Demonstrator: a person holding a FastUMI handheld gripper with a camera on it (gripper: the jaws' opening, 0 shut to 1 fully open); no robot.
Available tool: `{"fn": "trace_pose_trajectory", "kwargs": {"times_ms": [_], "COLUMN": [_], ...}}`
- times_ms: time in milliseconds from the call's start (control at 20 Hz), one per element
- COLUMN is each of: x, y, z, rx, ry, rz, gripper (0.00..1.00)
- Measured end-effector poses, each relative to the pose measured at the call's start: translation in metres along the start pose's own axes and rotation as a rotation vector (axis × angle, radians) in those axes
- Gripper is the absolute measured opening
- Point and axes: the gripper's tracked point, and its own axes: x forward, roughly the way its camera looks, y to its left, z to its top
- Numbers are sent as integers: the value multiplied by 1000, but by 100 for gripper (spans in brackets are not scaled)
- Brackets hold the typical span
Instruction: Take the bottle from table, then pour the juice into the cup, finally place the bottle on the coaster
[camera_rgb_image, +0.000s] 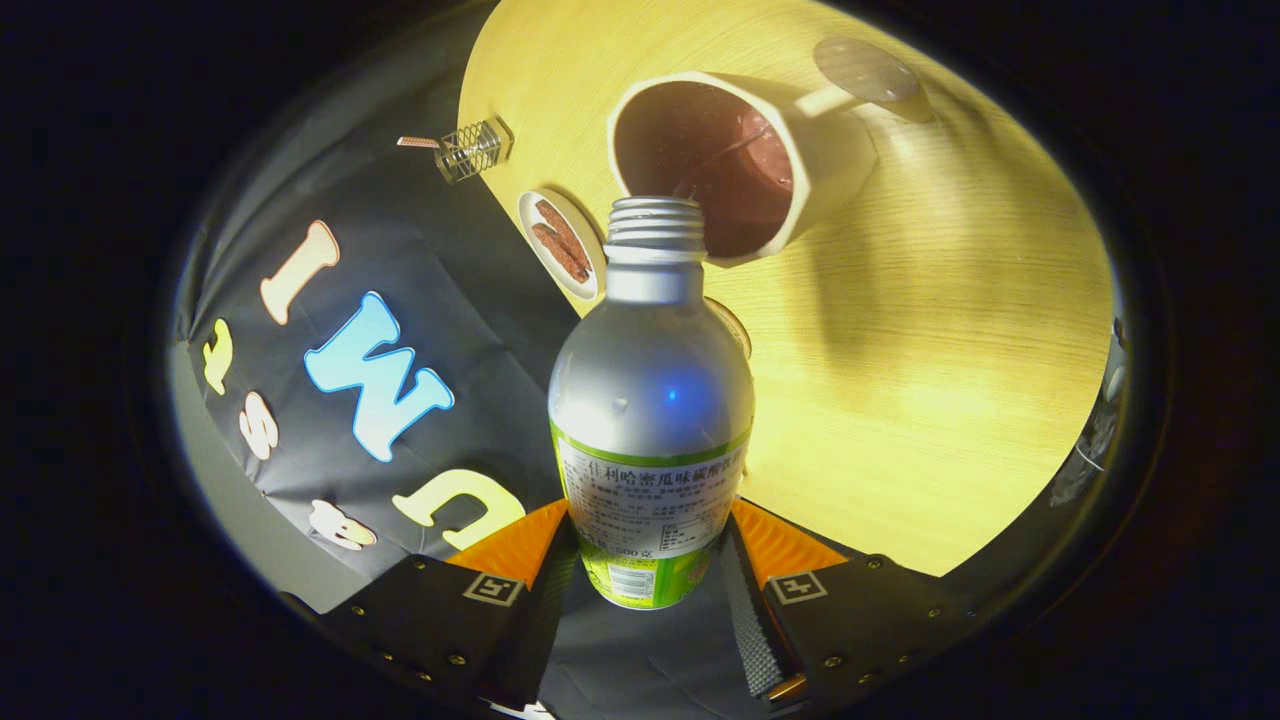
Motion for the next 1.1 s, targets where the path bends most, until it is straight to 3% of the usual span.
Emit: {"fn": "trace_pose_trajectory", "kwargs": {"times_ms": [1100], "x": [1], "y": [4], "z": [-14], "rx": [44], "ry": [28], "rz": [-31], "gripper": [74]}}
